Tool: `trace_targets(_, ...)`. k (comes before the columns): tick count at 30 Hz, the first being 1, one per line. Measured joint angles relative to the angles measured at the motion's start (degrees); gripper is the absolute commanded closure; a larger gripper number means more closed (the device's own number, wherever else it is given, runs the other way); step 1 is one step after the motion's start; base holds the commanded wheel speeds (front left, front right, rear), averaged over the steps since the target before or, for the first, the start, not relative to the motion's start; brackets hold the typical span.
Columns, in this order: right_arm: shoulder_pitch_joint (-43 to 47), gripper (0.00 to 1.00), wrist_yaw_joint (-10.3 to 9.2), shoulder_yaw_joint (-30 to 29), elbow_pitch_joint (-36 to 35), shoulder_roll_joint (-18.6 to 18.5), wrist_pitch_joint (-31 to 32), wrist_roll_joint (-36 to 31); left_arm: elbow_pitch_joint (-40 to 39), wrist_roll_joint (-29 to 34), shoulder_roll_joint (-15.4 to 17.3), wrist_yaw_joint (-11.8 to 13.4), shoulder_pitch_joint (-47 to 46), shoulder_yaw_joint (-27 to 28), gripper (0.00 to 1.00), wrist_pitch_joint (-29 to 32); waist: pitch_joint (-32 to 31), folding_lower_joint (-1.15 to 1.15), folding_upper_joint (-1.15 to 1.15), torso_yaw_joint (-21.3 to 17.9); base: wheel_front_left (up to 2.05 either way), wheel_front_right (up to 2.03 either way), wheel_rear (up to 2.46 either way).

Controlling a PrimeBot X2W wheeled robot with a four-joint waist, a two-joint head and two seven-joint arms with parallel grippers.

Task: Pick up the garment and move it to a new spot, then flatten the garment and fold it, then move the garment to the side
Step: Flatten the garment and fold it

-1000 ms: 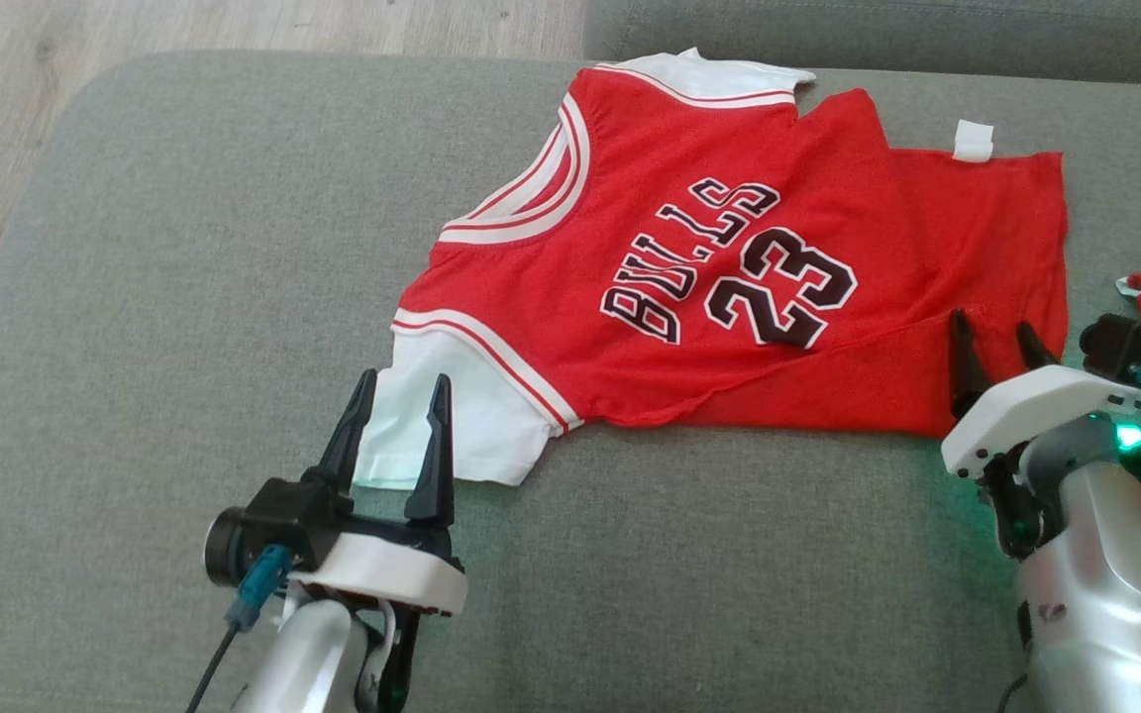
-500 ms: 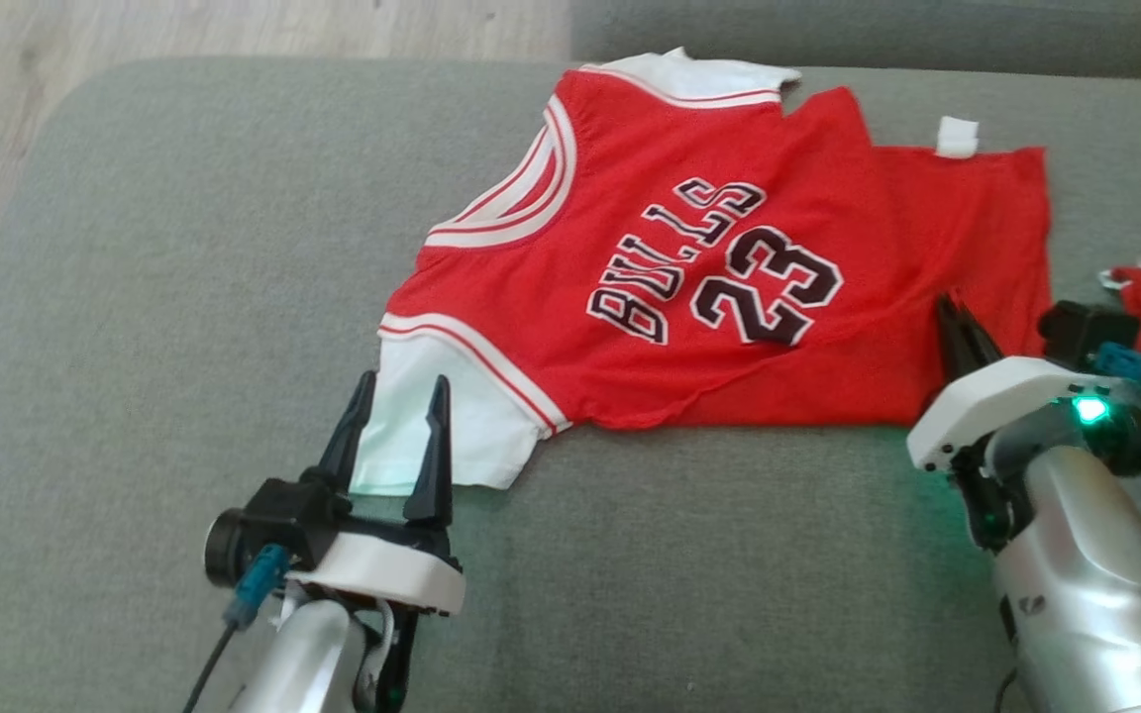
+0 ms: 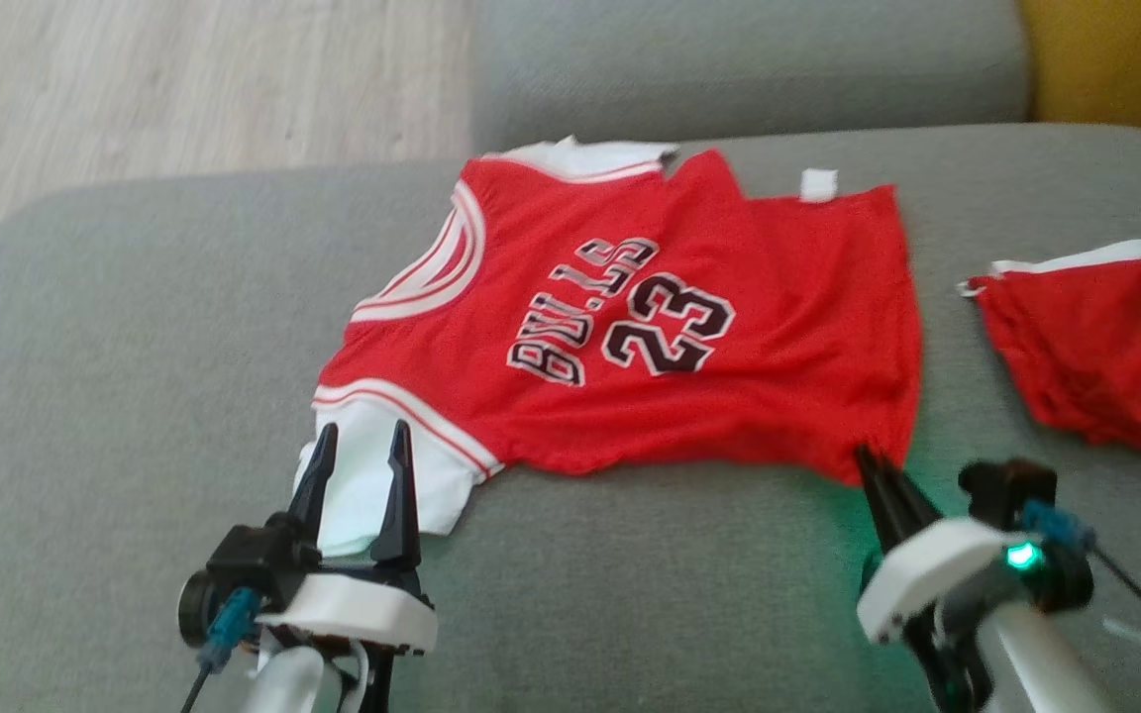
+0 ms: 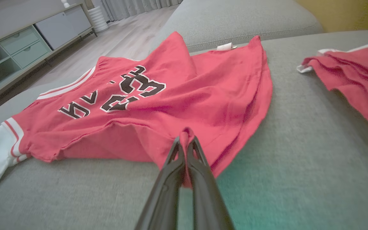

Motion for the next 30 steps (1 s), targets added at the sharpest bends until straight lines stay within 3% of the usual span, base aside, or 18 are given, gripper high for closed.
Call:
trace_targets(2,2.9,1.0,0.0,-0.1,-2.3,0.0,1.3,0.0,0.0,0.0,0.0,0.1,0.5,0.2,0.0,0.0,-1.0,-0.01,0.0,-1.0,0.0,0.0,0.0)
trace_targets(3,4.4,0.74,0.0,-0.2,-3.5,0.0,2.1,0.0,0.0,0.0,0.0,0.1,0.7,0.3,0.0,0.0,-1.3,-0.01,0.0,-1.6,0.0,0.0,0.0)
trace_targets(4,5.9,0.0,0.0,-0.7,-4.3,0.1,3.0,0.0,0.0,0.0,0.0,0.1,0.7,0.3,0.0,0.0,-1.6,0.0,0.0,-2.0,0.0,0.0,0.0)
trace_targets(11,11.6,0.0,0.0,-7.2,-11.1,0.6,3.3,-2.0,-0.1,-0.5,0.0,0.1,0.7,0.3,0.0,0.0,-2.2,0.0,0.0,-3.7,0.0,0.0,0.0)
trace_targets(18,11.5,0.0,0.0,-10.5,-19.1,3.1,-7.2,-6.8,-0.2,-0.5,0.0,0.1,0.7,1.0,0.0,0.0,-1.7,0.01,0.0,-4.4,0.0,0.0,0.0)
trace_targets(30,13.2,0.0,0.0,-8.5,-18.5,4.3,-10.2,-9.2,-0.5,0.5,0.0,0.0,0.7,1.2,0.0,0.0,-1.9,0.01,0.0,-3.3,0.0,0.0,0.0)
